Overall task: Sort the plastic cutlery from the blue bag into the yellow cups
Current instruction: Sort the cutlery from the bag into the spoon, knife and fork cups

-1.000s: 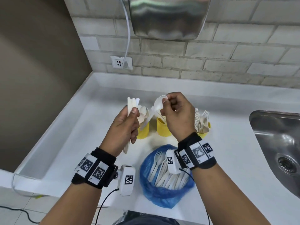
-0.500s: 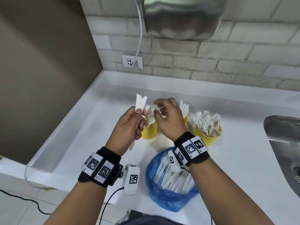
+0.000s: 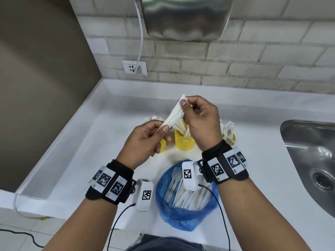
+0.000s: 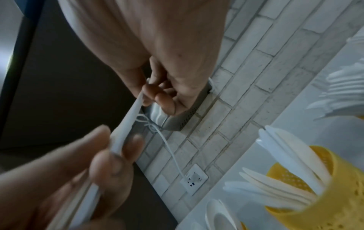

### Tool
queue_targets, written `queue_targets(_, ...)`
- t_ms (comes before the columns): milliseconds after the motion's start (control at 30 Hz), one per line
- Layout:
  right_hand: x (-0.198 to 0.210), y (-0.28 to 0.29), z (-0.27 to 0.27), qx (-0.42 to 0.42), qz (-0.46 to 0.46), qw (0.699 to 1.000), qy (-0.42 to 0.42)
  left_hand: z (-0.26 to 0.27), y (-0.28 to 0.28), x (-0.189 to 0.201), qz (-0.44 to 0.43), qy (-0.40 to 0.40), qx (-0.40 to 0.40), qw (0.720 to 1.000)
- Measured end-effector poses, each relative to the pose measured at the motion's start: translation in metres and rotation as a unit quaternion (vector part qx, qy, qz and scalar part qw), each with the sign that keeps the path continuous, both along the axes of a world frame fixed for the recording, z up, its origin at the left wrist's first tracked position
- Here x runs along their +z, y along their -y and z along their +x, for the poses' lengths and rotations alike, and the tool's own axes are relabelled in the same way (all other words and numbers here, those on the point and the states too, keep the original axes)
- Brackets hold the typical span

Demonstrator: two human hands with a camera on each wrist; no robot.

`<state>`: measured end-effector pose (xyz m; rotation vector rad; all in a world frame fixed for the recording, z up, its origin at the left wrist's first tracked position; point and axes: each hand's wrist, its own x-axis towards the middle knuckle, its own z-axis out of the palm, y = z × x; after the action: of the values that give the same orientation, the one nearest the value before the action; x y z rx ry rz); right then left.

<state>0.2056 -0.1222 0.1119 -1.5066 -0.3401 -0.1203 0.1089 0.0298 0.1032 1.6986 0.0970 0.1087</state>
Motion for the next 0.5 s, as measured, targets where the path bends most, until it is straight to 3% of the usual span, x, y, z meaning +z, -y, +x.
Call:
queue_targets(67,0.004,0.004,0.0,-0.012,0.005,1.0,-0.005,0.0,0.0,0.001,0.006,0.01,0.007,1.0)
queue_targets(233,0.009,0.011,-0.003,0.068,-0.002,0.997,-0.044,-0.001,0.007,0.008,0.012,0.014,-0.014,1.0)
queue_targets(400,0.011,0.012,-0.002,0.018,0.019,0.999,-0.033,0.0,0.009,0.01,-0.009,0.026,0.048,0.998)
queue_targets(500,0.016,0.012,-0.003,0.027,0.024,0.997,-0.072,0.002,0.011,0.01,0.002,0.03,0.038,0.999)
